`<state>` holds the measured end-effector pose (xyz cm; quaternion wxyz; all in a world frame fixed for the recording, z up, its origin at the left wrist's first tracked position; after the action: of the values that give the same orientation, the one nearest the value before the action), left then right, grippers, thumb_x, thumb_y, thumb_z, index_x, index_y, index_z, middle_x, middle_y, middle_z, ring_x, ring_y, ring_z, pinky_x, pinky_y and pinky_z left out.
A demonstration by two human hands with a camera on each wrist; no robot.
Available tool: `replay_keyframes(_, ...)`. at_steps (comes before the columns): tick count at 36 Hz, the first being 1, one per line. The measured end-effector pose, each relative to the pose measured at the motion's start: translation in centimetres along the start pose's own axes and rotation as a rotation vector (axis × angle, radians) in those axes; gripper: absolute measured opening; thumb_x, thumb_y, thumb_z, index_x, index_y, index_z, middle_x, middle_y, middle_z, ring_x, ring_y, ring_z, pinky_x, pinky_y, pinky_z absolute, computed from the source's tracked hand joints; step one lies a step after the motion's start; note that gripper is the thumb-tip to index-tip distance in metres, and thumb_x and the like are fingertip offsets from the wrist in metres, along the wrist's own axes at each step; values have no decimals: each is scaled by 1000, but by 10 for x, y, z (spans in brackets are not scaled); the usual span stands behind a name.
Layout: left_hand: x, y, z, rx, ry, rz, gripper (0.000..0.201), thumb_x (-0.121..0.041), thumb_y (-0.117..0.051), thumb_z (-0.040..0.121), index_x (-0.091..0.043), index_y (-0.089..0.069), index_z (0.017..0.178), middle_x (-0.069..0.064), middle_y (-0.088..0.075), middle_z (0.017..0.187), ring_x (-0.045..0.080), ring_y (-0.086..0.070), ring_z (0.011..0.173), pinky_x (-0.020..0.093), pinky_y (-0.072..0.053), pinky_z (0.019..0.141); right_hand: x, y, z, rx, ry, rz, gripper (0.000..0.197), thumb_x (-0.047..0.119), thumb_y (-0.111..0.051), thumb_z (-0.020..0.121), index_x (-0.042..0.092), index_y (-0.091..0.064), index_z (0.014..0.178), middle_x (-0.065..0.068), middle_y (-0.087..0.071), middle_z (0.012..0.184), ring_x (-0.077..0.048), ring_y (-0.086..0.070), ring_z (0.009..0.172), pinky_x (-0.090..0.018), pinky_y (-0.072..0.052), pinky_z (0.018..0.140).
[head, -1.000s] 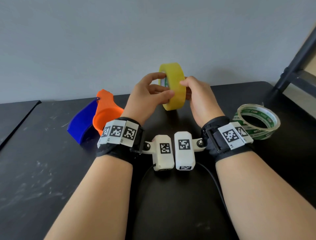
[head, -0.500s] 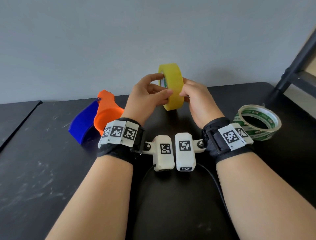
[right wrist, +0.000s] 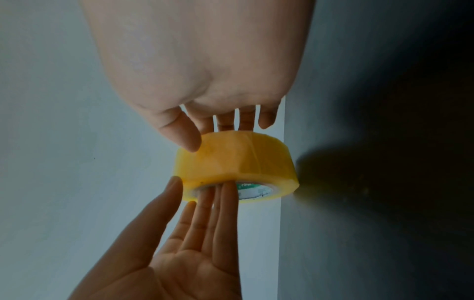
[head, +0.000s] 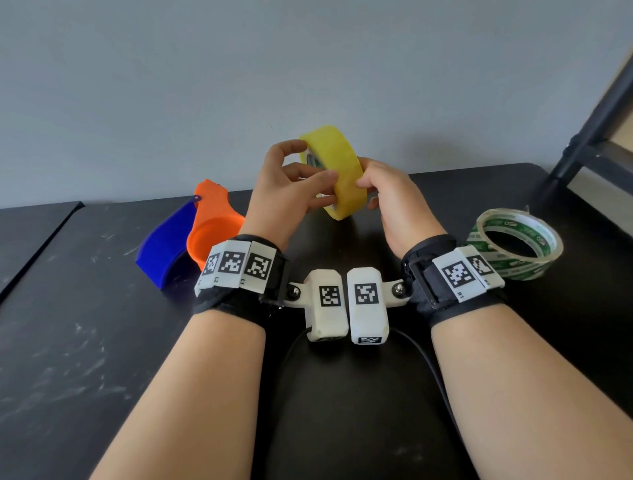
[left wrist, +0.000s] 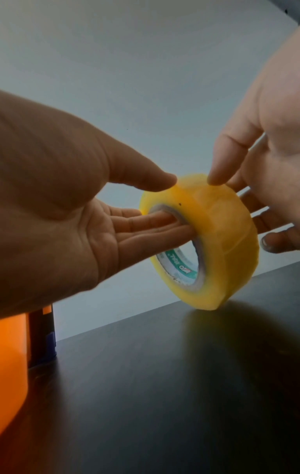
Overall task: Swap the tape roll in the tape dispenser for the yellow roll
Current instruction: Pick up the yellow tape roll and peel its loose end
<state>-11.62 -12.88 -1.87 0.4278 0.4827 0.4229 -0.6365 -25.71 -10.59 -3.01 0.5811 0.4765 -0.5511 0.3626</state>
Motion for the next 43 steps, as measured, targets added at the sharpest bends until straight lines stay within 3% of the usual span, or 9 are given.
replay_keyframes(7, 0, -1, 0, 7, 0, -2, 51, 3, -67, 84, -7, -42, 128, 14, -61, 82, 25, -68, 80, 41, -61, 78, 3, -2, 4, 3, -32, -54, 46, -6, -40, 94, 11, -53, 135, 4, -46, 73, -7, -40, 62, -16, -34, 57)
replay_keyframes(10, 0, -1, 0, 5, 0, -2, 50, 3, -67, 84, -7, -42, 127, 12, -61, 79, 25, -68, 79, 41, -61, 77, 2, -4, 3, 16, 11, -63, 42, -6, -40, 92, 26, -56, 115, 6, -50, 73, -5, -44, 63, -13, -40, 49)
replay_keyframes(14, 1, 0, 0, 2, 5, 4, 48, 2, -67, 84, -8, -43, 125, 11, -61, 77, 26, -67, 80, 43, -61, 79, -3, 1, -5, 22, 141, 78, 47, -10, -39, 86, 31, -62, 86, 18, -61, 59, 8, -54, 53, -10, -41, 53)
replay_keyframes(19, 1, 0, -1, 2, 3, 8, 49, 3, -67, 84, -6, -43, 126, 12, -61, 79, 29, -67, 86, 45, -60, 81, -2, 0, -10, 76, 213, 126, 46, -10, -38, 81, 18, -68, 103, 17, -67, 65, 11, -57, 56, -5, -43, 53)
replay_keyframes(24, -1, 1, 0, -27, -12, 8, 42, 2, -66, 85, -6, -45, 121, 9, -62, 73, 24, -67, 72, 44, -61, 77, -7, -3, -11, 41, 210, 55, 62, -13, -41, 79, 19, -65, 126, -1, -74, 101, -11, -69, 96, -26, -58, 83)
replay_keyframes(30, -5, 4, 0, -26, -21, 29, 38, -1, -66, 86, -5, -49, 119, 12, -62, 77, 24, -68, 72, 45, -61, 78, 1, -10, -1, 128, 113, -56, 53, -8, -41, 87, 20, -62, 127, -7, -69, 112, -20, -63, 95, -27, -53, 76)
replay_keyframes(32, -5, 3, 0, -20, -22, 35, 36, -1, -67, 86, -5, -50, 117, 13, -62, 79, 25, -67, 74, 45, -60, 79, -1, -9, 0, 147, 63, -49, 39, 1, -43, 95, 21, -62, 122, -10, -64, 119, -23, -60, 101, -39, -51, 88)
replay_keyframes(35, -5, 2, 0, -11, -24, 50, 36, -1, -67, 86, -4, -50, 117, 14, -61, 79, 26, -67, 75, 44, -61, 78, 1, -3, -8, 21, 96, 113, 25, 12, -48, 94, 31, -64, 87, 1, -66, 96, -17, -61, 93, -45, -46, 100)
replay_keyframes(43, -5, 1, -2, -9, -25, 65, 38, -3, -68, 85, -5, -49, 117, 15, -61, 79, 28, -67, 77, 44, -61, 78, 0, -4, -10, 46, 184, 119, 29, 11, -50, 82, 33, -68, 81, 6, -69, 84, -15, -62, 87, -38, -48, 90)
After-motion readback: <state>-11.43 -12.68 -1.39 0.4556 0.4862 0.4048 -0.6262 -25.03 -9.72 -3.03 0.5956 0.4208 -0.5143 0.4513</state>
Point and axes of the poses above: each hand's wrist, its own z-axis towards the middle knuckle, its own y-axis out of the back of the hand, x = y × z, the point moved 6 cm from there along z, towards the middle knuckle
